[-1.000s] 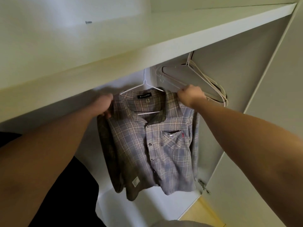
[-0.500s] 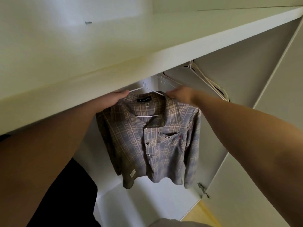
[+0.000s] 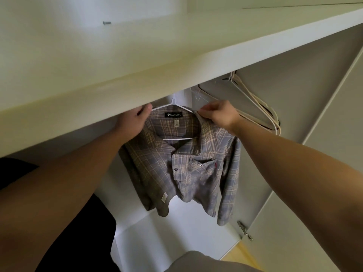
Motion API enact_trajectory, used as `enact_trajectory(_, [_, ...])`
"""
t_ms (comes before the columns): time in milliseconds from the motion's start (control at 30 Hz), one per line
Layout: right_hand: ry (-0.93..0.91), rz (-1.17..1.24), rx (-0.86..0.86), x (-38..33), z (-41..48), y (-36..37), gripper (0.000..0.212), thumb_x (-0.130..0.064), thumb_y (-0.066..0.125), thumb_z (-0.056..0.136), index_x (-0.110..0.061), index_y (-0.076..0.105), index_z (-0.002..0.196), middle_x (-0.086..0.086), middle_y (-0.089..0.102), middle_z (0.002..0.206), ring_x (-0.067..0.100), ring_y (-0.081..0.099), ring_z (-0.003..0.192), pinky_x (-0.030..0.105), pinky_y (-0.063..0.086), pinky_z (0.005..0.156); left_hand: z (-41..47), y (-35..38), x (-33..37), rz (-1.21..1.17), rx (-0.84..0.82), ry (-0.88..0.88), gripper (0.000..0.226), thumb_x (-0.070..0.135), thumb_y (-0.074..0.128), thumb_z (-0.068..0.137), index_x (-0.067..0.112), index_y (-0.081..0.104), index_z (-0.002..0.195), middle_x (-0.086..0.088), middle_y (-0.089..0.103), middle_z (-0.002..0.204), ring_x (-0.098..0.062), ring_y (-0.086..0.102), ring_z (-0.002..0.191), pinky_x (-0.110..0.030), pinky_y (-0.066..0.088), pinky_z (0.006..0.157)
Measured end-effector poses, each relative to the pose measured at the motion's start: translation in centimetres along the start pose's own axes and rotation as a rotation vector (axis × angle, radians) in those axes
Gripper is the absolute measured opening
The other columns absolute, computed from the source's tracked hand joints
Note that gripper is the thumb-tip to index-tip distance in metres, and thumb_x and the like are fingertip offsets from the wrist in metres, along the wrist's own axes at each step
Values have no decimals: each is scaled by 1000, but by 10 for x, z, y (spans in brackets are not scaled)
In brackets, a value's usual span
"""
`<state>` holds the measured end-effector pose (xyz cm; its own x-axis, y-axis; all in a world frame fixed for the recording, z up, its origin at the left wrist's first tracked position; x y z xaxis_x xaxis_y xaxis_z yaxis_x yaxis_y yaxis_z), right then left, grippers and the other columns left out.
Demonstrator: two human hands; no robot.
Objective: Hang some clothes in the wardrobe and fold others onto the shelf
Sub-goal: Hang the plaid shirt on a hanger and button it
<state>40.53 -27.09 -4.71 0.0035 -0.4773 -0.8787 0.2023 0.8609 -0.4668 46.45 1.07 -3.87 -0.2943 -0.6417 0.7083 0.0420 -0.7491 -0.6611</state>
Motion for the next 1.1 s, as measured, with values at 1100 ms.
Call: enact_trajectory(1100, [112,-343,102,46,-40,-41,40,-38,38,103,-16,62,126,13,62,111,32,57,103,36,44,88,-9,-41,-62,202,-52,-136,32,21,46,102,5,67,121,-24,61,125,-37,57,117,-38,40,98])
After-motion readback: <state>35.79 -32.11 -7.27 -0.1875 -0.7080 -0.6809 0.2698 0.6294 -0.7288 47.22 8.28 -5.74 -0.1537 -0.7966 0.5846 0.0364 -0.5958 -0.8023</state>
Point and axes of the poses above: each hand's wrist, its own z-axis towards the middle knuckle, its own y-axis out of the palm, x = y × z, the point moved 4 cm from there along z, towards the middle knuckle
